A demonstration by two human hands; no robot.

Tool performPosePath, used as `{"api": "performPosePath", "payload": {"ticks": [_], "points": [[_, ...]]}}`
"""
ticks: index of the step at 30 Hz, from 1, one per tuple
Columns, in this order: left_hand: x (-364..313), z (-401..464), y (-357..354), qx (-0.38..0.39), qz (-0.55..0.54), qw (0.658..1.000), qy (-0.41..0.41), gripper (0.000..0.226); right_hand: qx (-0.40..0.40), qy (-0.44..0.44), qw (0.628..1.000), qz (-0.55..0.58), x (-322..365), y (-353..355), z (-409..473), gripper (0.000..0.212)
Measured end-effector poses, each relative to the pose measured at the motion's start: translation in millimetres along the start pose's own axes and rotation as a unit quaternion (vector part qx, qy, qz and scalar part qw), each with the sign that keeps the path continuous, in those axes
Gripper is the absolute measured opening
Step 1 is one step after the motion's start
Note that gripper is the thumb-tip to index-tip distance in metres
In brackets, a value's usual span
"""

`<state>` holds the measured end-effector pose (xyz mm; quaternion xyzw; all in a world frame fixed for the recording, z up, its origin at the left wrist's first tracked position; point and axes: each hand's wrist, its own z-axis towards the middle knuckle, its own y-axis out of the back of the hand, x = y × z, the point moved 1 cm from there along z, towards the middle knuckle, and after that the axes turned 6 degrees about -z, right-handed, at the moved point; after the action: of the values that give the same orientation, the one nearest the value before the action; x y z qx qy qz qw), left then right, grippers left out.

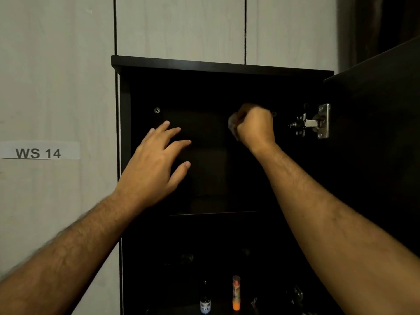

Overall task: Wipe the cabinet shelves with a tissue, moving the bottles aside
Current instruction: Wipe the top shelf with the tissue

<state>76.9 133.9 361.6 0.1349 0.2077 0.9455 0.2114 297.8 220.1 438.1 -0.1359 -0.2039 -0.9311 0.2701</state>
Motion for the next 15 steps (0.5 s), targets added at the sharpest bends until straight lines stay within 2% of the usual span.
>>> {"api": "performPosePath", "payload": {"ticks": [2,4,9,12,15], "points": [[1.8,4.9,7.0,-0.010,0.018,1.000,-0.011,0.047,-0.036,0.025,0.999,0.033,3.9,-3.5,12.1,0.014],[4.0,8.7,13.7,-0.019,0.034,0.999,-0.025,0.046,-0.040,0.054,0.998,0.020,8.6,-11.3,15.8,0.019],[14.5,4.4,23.6,-0.018,0.076,0.996,-0.043,0.054,0.023,0.175,0.982,-0.065,12.8,-31.7,-27.8,0.022],[22.2,-0.7,25.6,-0.031,0.078,0.995,-0.046,0.054,0.112,0.208,0.965,-0.110,3.6,-38.2,-67.3,0.009],[27.3,-3.1,25.7,-0.046,0.074,0.995,-0.053,0.052,0.237,0.177,0.945,-0.139,-11.1,-38.3,-89.4,0.010]]}}
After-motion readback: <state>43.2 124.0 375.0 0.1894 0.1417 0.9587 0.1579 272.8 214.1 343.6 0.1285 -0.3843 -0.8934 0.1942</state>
